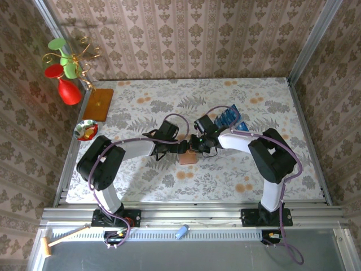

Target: Put the credit cards into the card holder

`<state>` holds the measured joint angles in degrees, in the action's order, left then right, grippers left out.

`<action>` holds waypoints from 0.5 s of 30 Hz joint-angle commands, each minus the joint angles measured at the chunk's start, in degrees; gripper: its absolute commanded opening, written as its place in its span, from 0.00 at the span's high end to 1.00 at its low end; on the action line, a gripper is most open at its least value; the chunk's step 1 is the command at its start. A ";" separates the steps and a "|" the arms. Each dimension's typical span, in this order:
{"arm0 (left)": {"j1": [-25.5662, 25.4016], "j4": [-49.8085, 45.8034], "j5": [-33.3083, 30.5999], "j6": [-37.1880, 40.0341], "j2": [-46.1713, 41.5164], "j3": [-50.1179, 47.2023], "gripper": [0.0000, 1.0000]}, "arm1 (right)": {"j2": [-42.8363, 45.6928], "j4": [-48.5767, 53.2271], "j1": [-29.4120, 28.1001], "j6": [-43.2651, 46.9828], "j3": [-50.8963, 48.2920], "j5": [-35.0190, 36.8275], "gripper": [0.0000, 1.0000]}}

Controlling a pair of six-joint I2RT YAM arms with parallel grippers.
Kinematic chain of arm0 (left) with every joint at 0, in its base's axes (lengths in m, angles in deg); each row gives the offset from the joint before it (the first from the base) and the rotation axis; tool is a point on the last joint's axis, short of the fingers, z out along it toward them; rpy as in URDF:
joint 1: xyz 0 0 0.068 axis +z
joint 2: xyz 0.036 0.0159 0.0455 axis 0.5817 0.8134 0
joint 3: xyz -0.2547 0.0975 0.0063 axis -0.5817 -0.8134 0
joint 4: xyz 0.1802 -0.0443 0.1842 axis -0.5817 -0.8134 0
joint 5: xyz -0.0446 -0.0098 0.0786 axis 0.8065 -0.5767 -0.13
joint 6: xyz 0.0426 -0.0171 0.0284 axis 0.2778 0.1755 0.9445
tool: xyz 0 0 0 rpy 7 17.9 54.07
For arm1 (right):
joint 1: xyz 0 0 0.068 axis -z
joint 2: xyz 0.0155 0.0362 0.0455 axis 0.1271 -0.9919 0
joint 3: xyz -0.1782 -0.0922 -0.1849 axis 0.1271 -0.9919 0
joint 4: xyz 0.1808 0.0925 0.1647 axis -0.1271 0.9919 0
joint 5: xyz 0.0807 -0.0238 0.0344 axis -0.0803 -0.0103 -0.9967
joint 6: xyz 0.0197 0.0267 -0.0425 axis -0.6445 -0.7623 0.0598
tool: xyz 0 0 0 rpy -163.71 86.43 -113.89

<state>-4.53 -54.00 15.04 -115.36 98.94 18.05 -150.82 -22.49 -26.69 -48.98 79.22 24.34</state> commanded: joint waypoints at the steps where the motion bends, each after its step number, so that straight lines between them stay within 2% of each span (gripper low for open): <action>1: 0.35 -4.43 1.18 -1.98 1.98 -2.13 0.00 | -1.51 -0.49 -0.45 -0.84 -2.38 0.21 1.00; 15: 3.29 -10.81 2.54 -0.31 -3.23 1.75 0.00 | 0.24 -0.63 -1.16 0.62 -5.57 1.93 1.00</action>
<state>-1.82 -60.50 16.68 -115.64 97.58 19.80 -150.28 -27.43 -26.78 -49.33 76.25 24.34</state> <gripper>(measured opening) 0.999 0.068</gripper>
